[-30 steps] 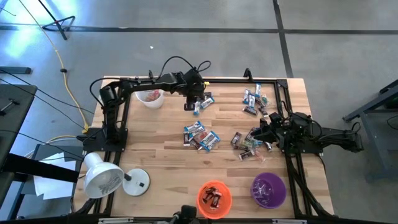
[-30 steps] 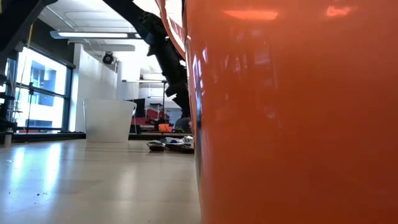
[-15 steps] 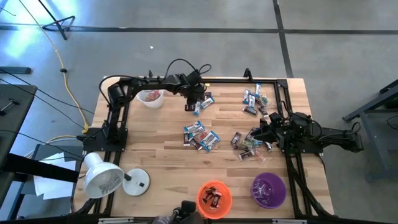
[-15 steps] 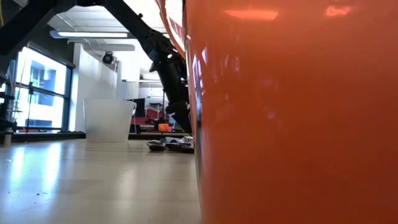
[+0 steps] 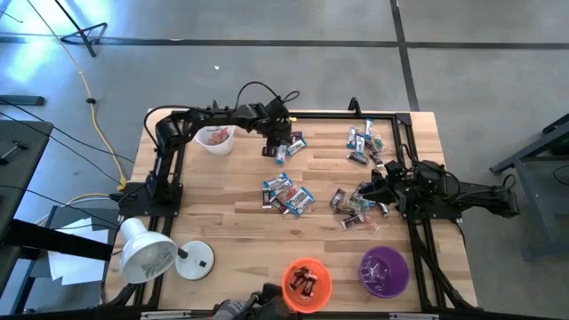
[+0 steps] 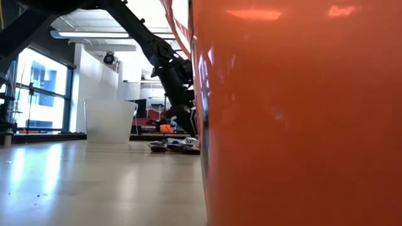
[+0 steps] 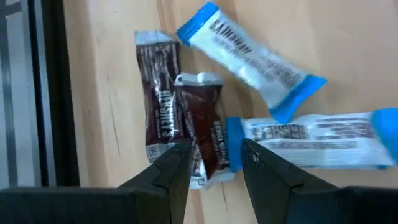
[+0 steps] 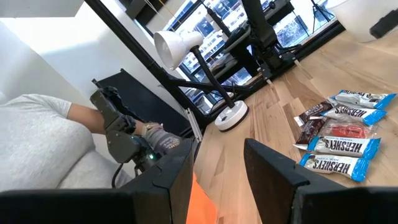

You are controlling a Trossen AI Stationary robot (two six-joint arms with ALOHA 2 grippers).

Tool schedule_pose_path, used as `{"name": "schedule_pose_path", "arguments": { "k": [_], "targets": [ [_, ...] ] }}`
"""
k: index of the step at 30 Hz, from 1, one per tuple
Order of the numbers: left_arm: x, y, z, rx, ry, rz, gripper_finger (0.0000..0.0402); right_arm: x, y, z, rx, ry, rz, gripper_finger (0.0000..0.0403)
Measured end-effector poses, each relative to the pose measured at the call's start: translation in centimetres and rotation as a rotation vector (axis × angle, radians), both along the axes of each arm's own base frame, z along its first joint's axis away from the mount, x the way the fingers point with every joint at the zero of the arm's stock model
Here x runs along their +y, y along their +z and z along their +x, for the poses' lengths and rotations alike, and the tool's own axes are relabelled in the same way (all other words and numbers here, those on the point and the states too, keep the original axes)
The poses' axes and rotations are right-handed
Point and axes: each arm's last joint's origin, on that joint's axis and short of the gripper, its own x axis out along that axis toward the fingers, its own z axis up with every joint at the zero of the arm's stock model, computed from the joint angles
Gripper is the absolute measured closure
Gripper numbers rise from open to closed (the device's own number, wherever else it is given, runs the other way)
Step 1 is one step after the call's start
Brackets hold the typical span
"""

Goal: Organize candy in baskets
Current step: Put the brown chocolate into the orange bucket

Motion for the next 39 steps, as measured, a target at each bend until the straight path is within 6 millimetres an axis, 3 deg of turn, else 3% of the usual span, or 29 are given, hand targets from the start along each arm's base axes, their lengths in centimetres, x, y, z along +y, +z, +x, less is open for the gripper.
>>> {"name": "schedule_pose_path", "arguments": {
  "k": [12, 26, 39],
  "targets": [
    [2.1, -0.6, -1.1, -0.095, 0.061, -0.143, 0.0273, 0.0, 0.0, 0.0, 0.000, 0.000, 0.000, 0.0265],
    [2.5, -1.4, -1.5, -0.111, 0.091, -0.252, 0.0274, 0.0, 0.0, 0.0, 0.000, 0.000, 0.000, 0.0265],
    [3.0, -1.5, -2.5, -0.094, 0.212, -0.384, 0.0345, 0.0, 0.0, 0.0, 0.000, 0.000, 0.000, 0.0265]
  ]
}}
